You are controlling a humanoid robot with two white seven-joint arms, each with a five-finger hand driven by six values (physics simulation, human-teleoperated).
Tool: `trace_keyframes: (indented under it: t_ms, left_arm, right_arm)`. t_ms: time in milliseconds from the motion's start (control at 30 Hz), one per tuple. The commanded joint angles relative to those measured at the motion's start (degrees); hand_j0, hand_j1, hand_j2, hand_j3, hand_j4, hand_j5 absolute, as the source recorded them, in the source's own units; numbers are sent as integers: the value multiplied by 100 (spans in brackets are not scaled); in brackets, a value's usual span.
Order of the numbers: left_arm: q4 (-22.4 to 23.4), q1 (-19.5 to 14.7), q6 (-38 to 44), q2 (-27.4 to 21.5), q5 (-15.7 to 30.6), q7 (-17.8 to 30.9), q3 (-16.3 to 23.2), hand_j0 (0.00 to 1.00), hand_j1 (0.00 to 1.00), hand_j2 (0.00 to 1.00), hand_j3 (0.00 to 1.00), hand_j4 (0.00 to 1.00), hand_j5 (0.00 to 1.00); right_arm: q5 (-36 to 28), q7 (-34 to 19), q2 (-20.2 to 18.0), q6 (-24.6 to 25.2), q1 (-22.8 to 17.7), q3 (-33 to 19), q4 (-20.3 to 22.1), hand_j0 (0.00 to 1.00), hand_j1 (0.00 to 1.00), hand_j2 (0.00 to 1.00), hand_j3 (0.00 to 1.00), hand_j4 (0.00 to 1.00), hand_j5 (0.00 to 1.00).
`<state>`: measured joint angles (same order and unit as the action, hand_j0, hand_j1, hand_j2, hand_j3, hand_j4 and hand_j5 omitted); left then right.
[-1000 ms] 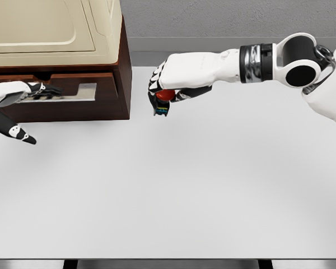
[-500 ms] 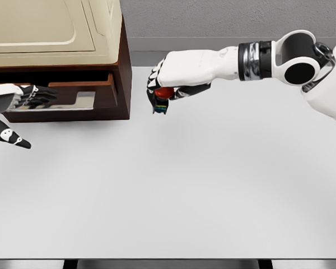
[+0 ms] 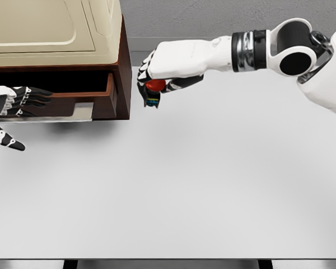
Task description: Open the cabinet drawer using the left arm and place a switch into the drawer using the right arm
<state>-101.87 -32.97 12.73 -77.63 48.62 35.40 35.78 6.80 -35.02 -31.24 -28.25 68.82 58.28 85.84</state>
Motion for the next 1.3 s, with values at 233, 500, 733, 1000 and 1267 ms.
trace_keyframes:
  t_ms: [233,500,733,1000,1267]
  left_arm:
    - [89,98,-78,-94,-898,-40,113,100,100,100,100,100,100]
    - [89,115,-78,-121,-845,-40,113,100,100,100,100,100,100]
    - [80,124,-78,-130,-819,-40,113,100,100,100,100,100,100]
    - [80,124,-78,-121,-819,-40,113,100,100,100,100,100,100]
    - [80,124,-78,-121,-819,-40,104,100,100,100,100,100,100]
  right_arm:
    - [-276,2,-5,48,202,104,91,47,47,47,47,47,47]
    - [-285,2,469,549,422,175,55,47,47,47,47,47,47]
    - [-285,2,847,927,624,192,-6,47,47,47,47,47,47]
    - [-267,2,1252,1199,826,342,-199,46,46,46,46,46,46]
    - [-21,2,1577,1191,958,342,-507,46,46,46,46,46,46]
